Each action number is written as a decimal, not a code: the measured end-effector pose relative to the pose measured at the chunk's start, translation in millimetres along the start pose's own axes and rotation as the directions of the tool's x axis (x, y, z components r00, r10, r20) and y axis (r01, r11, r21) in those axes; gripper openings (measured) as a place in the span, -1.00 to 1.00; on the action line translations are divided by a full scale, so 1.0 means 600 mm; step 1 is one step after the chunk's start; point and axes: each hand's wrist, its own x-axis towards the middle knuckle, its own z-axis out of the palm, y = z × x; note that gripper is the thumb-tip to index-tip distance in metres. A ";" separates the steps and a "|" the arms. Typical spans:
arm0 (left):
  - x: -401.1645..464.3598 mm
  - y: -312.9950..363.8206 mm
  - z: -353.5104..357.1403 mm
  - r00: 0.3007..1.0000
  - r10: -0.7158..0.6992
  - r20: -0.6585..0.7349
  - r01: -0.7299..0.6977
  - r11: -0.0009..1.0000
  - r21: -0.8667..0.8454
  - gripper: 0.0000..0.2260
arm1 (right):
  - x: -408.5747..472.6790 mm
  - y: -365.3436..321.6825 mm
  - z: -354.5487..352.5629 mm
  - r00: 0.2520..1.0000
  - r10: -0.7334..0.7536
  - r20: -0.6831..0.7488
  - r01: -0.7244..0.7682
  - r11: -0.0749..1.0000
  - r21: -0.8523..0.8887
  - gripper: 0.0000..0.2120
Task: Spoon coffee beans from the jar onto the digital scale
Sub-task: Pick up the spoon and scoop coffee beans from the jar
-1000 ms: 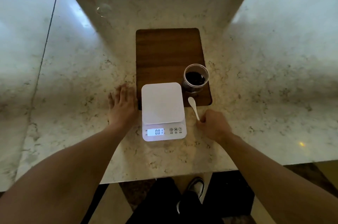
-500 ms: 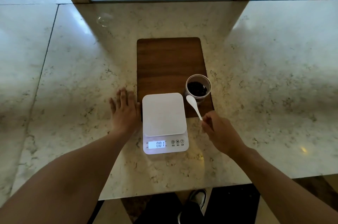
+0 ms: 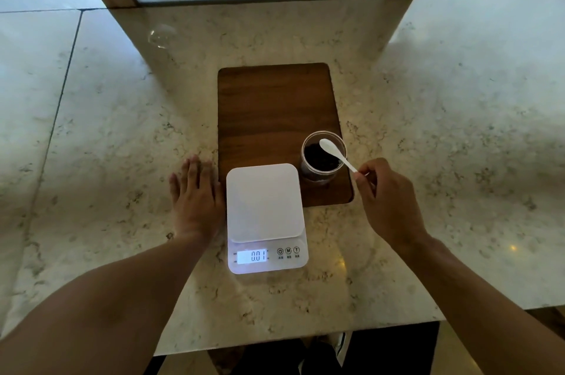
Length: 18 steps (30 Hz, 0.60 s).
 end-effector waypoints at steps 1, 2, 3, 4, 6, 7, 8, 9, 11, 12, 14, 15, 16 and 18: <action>0.001 0.000 -0.001 1.000 -0.003 0.001 0.003 1.000 -0.007 -0.45 | 0.005 0.001 -0.002 1.000 -0.008 -0.001 0.008 1.000 -0.015 -0.93; 0.001 0.000 -0.002 1.000 -0.006 0.003 0.006 1.000 -0.013 -0.45 | 0.010 0.001 -0.003 1.000 -0.019 0.000 0.019 0.999 -0.028 -0.92; 0.003 0.001 -0.002 1.000 -0.007 0.003 0.007 1.000 -0.015 -0.44 | 0.015 0.000 -0.005 0.999 -0.034 0.000 0.034 0.999 -0.043 -0.92; 0.004 0.002 -0.001 1.000 -0.008 0.001 0.008 1.000 -0.014 -0.44 | 0.021 -0.001 -0.007 0.998 -0.056 0.000 0.056 0.996 -0.063 -0.91; 0.004 0.001 -0.001 1.000 -0.006 -0.006 0.006 1.000 -0.010 -0.44 | 0.032 -0.003 -0.010 0.994 -0.109 -0.003 0.108 0.988 -0.113 -0.88; 0.003 0.001 0.000 1.000 -0.009 -0.010 0.009 1.000 -0.013 -0.44 | 0.037 -0.003 -0.011 0.991 -0.132 -0.002 0.131 0.982 -0.138 -0.85; 0.003 0.001 0.000 1.000 -0.007 -0.014 0.007 1.000 -0.014 -0.44 | 0.042 -0.003 -0.012 0.990 -0.142 -0.005 0.139 0.978 -0.157 -0.82; 0.003 0.002 -0.001 1.000 0.000 -0.017 0.000 1.000 -0.015 -0.43 | 0.047 -0.002 -0.013 0.990 -0.142 -0.011 0.138 0.975 -0.172 -0.79; 0.003 0.003 -0.002 1.000 0.005 -0.023 -0.005 1.000 -0.024 -0.43 | 0.057 -0.003 -0.015 0.990 -0.143 -0.012 0.137 0.967 -0.214 -0.76; 0.002 0.003 -0.003 1.000 0.000 -0.023 -0.001 1.000 -0.031 -0.43 | 0.060 -0.004 -0.016 0.989 -0.150 -0.012 0.143 0.957 -0.251 -0.74; 0.003 0.004 -0.002 1.000 -0.005 -0.026 0.004 0.999 -0.043 -0.43 | 0.065 -0.006 -0.017 0.985 -0.171 -0.024 0.155 0.938 -0.311 -0.74; 0.002 0.002 -0.001 1.000 -0.002 -0.027 0.001 0.999 -0.045 -0.42 | 0.065 -0.009 -0.017 0.984 -0.178 -0.026 0.160 0.934 -0.319 -0.76; 0.004 0.000 0.001 0.999 0.002 -0.032 -0.003 0.999 -0.046 -0.42 | 0.065 -0.012 -0.018 0.982 -0.187 -0.026 0.169 0.932 -0.320 -0.77; 0.006 -0.003 0.005 0.999 0.004 -0.040 -0.005 0.999 -0.040 -0.42 | 0.066 -0.017 -0.015 0.979 -0.204 -0.024 0.187 0.932 -0.311 -0.78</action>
